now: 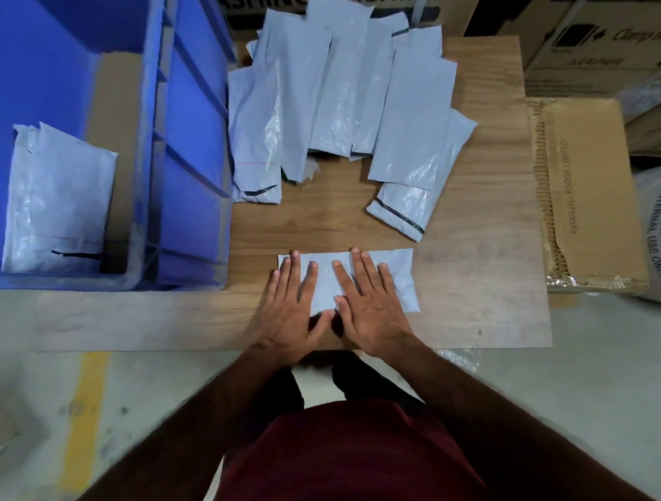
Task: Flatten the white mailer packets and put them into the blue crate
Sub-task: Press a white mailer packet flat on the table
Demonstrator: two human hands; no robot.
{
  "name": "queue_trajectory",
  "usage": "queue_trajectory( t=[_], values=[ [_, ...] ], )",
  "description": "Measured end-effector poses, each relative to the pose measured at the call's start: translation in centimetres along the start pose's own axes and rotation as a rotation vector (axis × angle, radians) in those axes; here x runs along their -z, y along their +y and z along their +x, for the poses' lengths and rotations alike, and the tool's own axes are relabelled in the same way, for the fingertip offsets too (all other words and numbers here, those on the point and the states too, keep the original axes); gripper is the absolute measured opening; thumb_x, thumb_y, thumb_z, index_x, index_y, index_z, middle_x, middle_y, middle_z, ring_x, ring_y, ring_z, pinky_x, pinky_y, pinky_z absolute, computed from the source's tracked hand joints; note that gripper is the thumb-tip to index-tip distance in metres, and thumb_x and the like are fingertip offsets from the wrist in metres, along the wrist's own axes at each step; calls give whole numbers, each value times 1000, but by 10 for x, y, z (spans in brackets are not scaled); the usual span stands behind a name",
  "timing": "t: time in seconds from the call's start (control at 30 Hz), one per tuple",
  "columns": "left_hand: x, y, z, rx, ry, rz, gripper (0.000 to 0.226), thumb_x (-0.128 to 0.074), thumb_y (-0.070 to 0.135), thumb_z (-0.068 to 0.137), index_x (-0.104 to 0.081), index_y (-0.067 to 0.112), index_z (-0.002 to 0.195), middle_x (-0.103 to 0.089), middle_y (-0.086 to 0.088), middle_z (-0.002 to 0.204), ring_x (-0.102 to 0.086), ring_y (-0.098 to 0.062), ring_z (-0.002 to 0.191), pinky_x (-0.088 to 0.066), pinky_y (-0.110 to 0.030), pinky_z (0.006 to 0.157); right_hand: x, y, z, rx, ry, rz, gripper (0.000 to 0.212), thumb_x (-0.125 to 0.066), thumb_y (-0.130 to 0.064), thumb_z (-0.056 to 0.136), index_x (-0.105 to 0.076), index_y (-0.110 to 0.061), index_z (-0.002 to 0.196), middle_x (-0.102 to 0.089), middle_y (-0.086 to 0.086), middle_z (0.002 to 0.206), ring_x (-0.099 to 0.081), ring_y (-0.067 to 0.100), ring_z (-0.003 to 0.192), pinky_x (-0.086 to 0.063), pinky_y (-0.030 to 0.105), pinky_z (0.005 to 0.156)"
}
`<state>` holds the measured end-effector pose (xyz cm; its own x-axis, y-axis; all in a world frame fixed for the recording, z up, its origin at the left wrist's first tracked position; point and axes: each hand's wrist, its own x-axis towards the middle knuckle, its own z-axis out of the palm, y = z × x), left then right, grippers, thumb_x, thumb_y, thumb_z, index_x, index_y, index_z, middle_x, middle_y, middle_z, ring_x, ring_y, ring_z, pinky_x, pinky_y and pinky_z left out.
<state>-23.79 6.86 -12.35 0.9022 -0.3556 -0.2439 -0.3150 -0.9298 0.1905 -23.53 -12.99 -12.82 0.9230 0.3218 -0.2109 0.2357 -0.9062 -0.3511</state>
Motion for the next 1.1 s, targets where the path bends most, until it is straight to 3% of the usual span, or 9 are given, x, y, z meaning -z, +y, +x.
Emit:
queue_trajectory(
  t=[0.1,0.3,0.4,0.5,0.6,0.7,0.8,0.97,1.1],
  values=[
    [2,-16,0,-209,-7,132,81,-33,59,102,-16,7,161,-5,-18,169,-7,-32,157,-15,-46,126,12,7,-11,40,17,19,68,-34,-42,103,-17,-14,163,-8,16,169,0,27,158,-5,52,127],
    [16,-10,10,-248,102,189,58,-21,40,108,-47,11,151,-49,-18,152,-53,-33,136,-48,-39,105,15,12,-29,18,-44,-110,94,-57,-27,87,-5,-13,163,-7,20,169,-14,33,155,-16,51,125],
    [27,-11,14,-227,116,116,59,-21,43,109,-28,13,159,-42,-19,156,-60,-34,127,-54,-42,97,20,4,-25,-47,5,-119,89,-56,-12,84,-13,-12,163,-17,22,166,-38,36,145,-25,48,124],
    [41,-11,14,-264,114,138,70,-28,46,106,-1,15,162,-15,-18,168,-69,-35,108,-62,-42,68,33,2,-17,-53,82,-122,85,-59,-8,84,-23,-10,160,-28,22,163,-60,34,126,-38,47,116],
    [61,-11,10,-327,174,161,75,-50,30,103,-9,11,162,-11,-20,168,-72,-29,80,-57,-36,51,52,2,-13,12,127,-155,87,-69,-8,74,-37,-7,155,-40,21,157,-72,27,97,-46,45,109],
    [78,-14,8,-351,217,186,82,-66,23,91,-24,9,160,-30,-20,162,-68,-22,68,-54,-33,54,67,4,-11,80,167,-232,83,-69,-10,74,-42,-7,153,-49,19,152,-71,27,94,-49,44,106],
    [91,-17,12,-382,214,162,74,-58,28,96,-24,14,161,-48,-12,139,-65,-20,75,-57,-34,58,77,9,-6,121,155,-264,74,-62,-13,77,-46,-7,150,-60,16,141,-72,28,95,-52,43,102],
    [98,-19,32,-158,1,-84,64,-41,42,104,-15,30,161,-44,1,132,-63,-23,81,-55,-41,68,89,13,10,54,110,-238,66,-70,-14,66,-63,-14,132,-71,5,96,-67,29,66,-54,34,66],
    [79,-15,41,123,152,23,56,-50,38,100,-43,15,151,-53,-9,134,-61,-33,106,-49,-46,88,71,17,23,34,101,-276,70,-64,-13,75,-52,-10,144,-58,17,136,-58,38,119,-38,52,112]
  ],
)
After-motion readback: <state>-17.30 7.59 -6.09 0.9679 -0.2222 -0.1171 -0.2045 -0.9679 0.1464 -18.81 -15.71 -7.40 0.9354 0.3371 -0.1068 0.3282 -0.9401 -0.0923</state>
